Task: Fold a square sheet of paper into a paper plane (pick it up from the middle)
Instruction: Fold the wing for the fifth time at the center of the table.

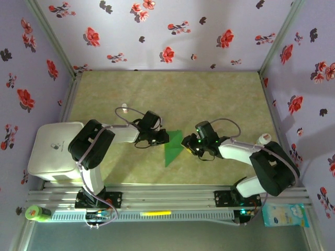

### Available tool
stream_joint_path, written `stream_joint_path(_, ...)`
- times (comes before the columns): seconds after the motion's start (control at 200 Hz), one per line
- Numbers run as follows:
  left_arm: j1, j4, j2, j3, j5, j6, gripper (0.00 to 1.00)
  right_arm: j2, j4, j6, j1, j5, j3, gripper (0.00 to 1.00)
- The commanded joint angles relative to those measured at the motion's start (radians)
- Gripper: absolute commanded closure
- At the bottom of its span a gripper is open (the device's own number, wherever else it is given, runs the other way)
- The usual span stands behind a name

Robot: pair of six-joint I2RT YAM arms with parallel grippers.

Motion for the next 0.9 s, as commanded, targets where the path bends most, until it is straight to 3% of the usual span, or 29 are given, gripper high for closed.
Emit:
stream_joint_path(0.0, -0.011, -0.065, -0.003, -0.019, 0.005, 0.016, 0.88, 0.025, 0.042, 0.014, -0.006, -0.019, -0.017, 0.66)
stream_joint_path(0.515, -0.011, -0.054, -0.013, -0.028, 0.005, 0.003, 0.88, 0.060, 0.140, 0.045, 0.000, -0.035, -0.041, 0.68)
stream_joint_path(0.895, -0.011, -0.045, -0.021, -0.032, 0.004, -0.006, 0.88, 0.046, 0.066, 0.036, 0.005, -0.006, -0.038, 0.68)
